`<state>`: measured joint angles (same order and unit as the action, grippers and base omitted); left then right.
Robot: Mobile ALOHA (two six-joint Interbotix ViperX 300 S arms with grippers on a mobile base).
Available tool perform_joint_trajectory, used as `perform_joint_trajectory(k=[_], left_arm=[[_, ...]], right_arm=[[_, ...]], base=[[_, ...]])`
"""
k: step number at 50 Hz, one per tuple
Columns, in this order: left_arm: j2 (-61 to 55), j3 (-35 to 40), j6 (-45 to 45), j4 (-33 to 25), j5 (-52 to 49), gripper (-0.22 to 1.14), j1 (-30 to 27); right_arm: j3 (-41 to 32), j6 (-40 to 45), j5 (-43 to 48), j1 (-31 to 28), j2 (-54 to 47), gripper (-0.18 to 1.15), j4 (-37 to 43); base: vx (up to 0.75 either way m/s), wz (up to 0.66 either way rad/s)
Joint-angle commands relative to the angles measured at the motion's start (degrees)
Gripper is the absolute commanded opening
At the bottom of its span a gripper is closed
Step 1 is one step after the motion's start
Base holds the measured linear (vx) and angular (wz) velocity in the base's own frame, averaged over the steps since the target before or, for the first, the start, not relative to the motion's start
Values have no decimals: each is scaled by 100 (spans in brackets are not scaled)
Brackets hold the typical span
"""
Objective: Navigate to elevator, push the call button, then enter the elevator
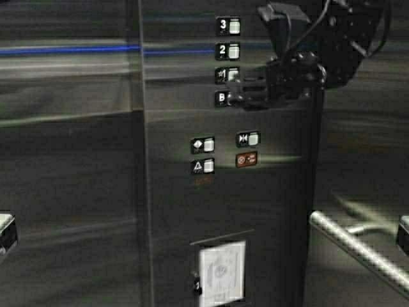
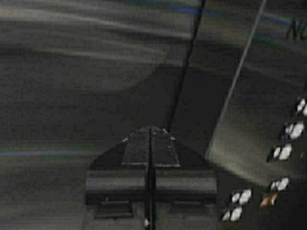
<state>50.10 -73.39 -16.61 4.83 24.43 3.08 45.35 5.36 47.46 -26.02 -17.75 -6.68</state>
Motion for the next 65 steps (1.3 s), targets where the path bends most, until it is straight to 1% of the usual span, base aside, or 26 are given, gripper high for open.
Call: perform_joint_trajectory(k=[1,16,35,46,65], left_arm=[[211,0,-9,-53,-18,2,9],[580,-62,-9,-62,-264,2,0],[703,-132,-9,-141,-352,2,9],[703,-123,0,-149,-387,2,9],[703,-141,35,-149,-448,2,0]], right_arm=[[-202,-193,352,141,-44,6,62],[-466,-229,835,149,-281,6,-35],[-729,-220,1020,149,-606,6,-44],[-1090,-220,1020,149,-791,6,-44],[-2004,-176,993,149,-1336,6,-44]], base=[[13,-7],[13,-6],[9,-1],[3,-2],[0,0]])
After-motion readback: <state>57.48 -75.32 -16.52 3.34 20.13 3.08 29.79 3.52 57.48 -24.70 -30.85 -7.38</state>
